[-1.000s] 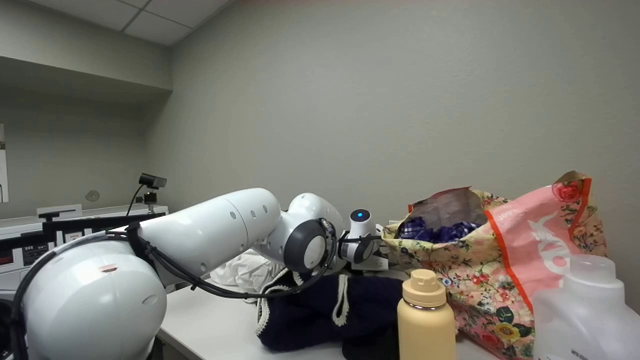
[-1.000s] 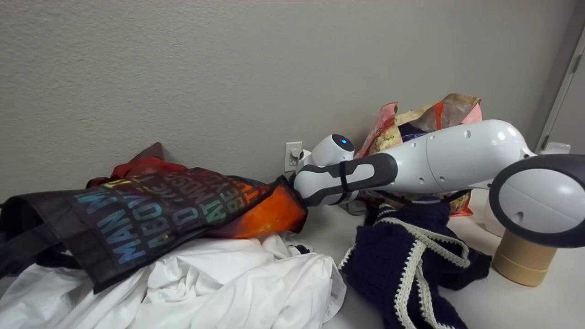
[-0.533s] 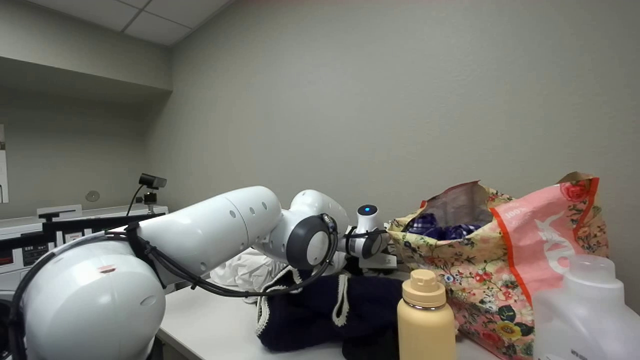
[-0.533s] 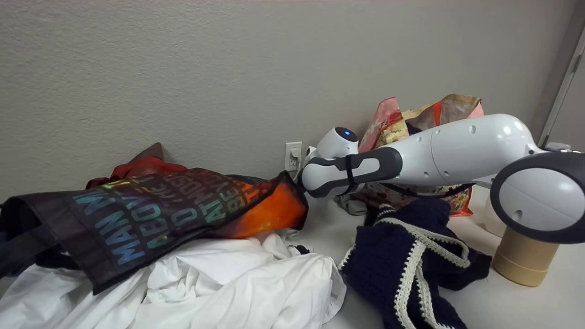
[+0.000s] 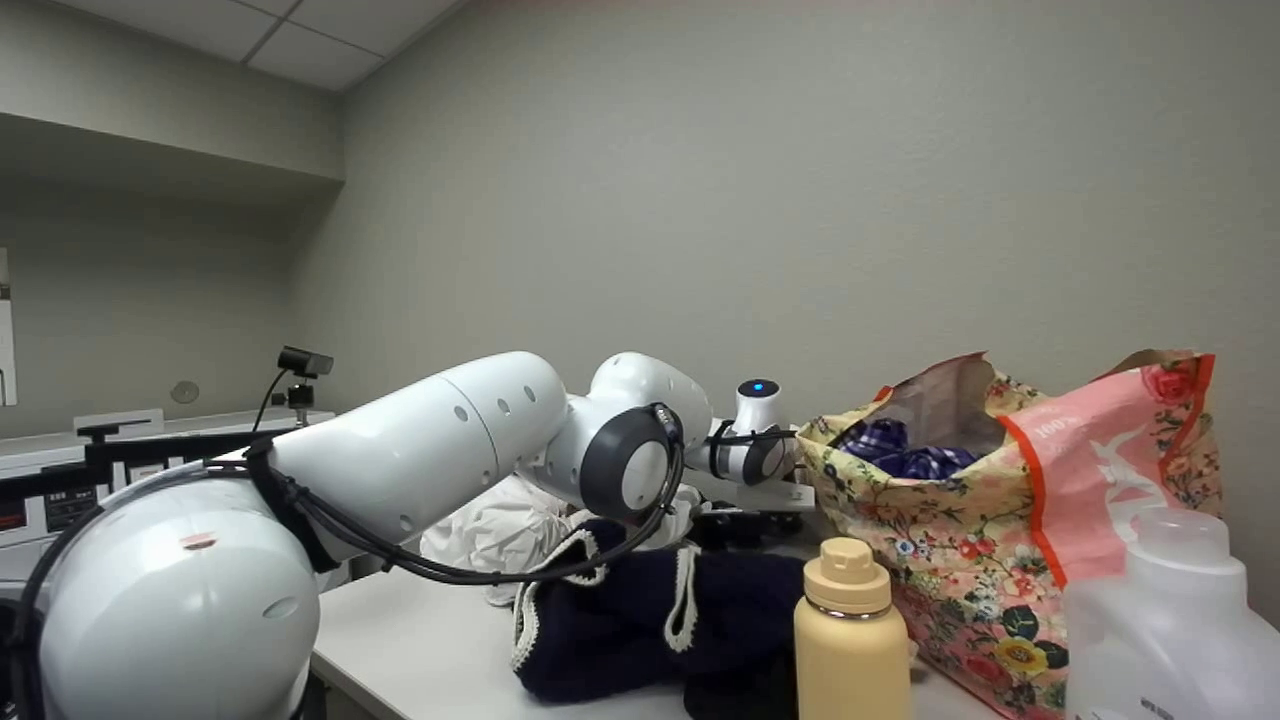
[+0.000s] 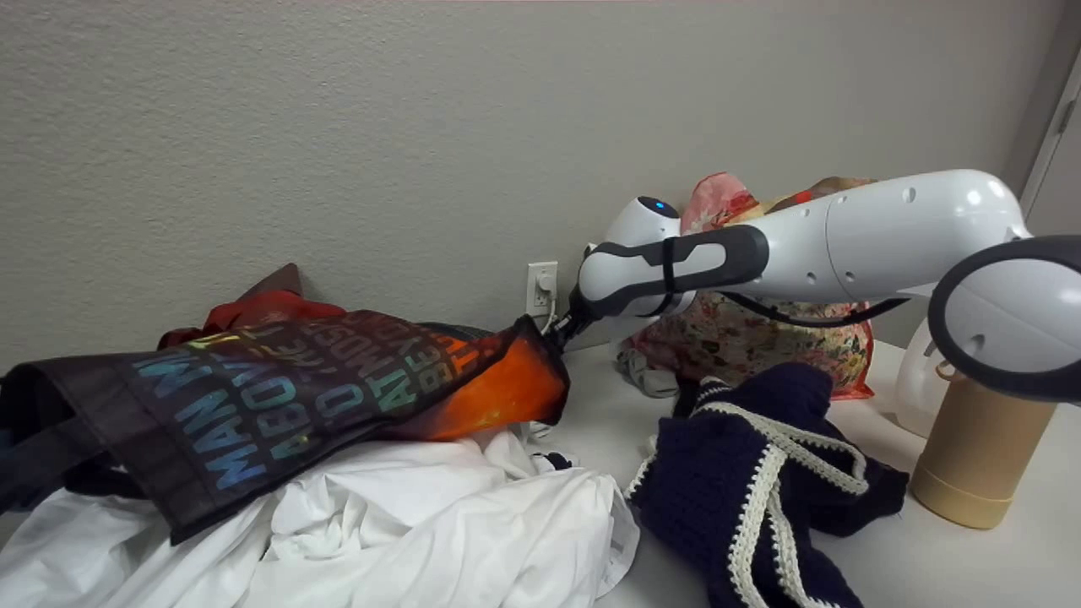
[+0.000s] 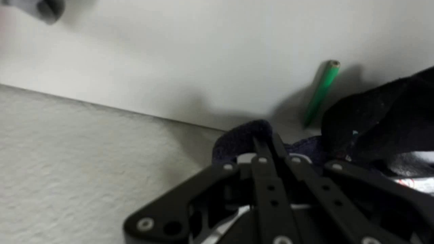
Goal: Move the socks to the left
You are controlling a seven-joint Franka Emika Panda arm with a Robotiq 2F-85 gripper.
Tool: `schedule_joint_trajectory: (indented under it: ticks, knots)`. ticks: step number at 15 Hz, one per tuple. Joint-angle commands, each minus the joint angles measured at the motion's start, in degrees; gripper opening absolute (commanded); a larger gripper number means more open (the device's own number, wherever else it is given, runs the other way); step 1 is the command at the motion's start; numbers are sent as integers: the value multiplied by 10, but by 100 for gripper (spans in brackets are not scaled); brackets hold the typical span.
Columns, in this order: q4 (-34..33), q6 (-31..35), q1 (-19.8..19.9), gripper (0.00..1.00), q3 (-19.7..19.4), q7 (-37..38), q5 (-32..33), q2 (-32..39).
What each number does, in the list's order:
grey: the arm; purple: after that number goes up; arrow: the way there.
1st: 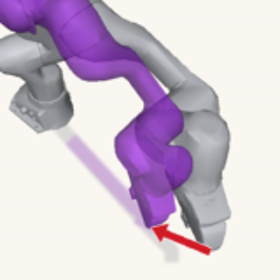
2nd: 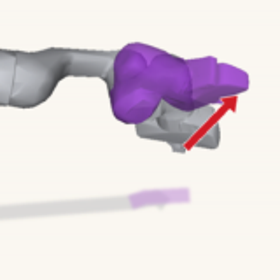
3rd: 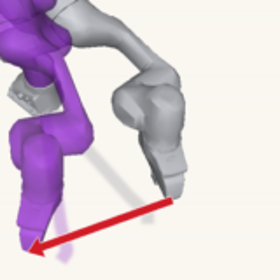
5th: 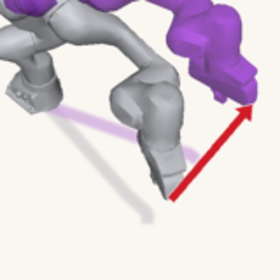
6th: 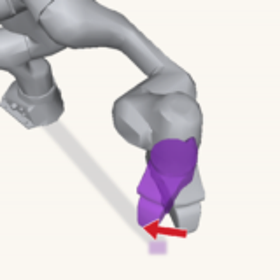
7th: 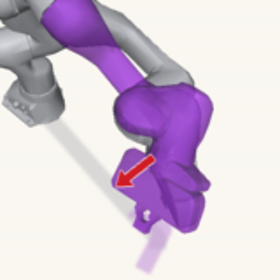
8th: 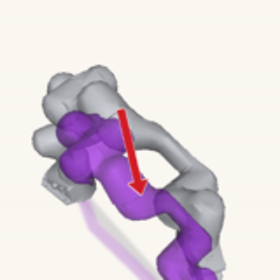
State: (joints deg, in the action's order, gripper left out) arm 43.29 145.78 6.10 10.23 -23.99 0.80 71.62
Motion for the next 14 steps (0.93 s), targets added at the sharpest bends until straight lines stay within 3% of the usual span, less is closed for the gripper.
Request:
schedule_joint_trajectory:
  ticks: [1,4,14]
  knots:
    - [23,-27,21,4,32,-61,-22,-47]
    - [27,-51,25,4,38,-76,-28,-68]
    - [49,-114,29,4,-12,-49,-16,-138]
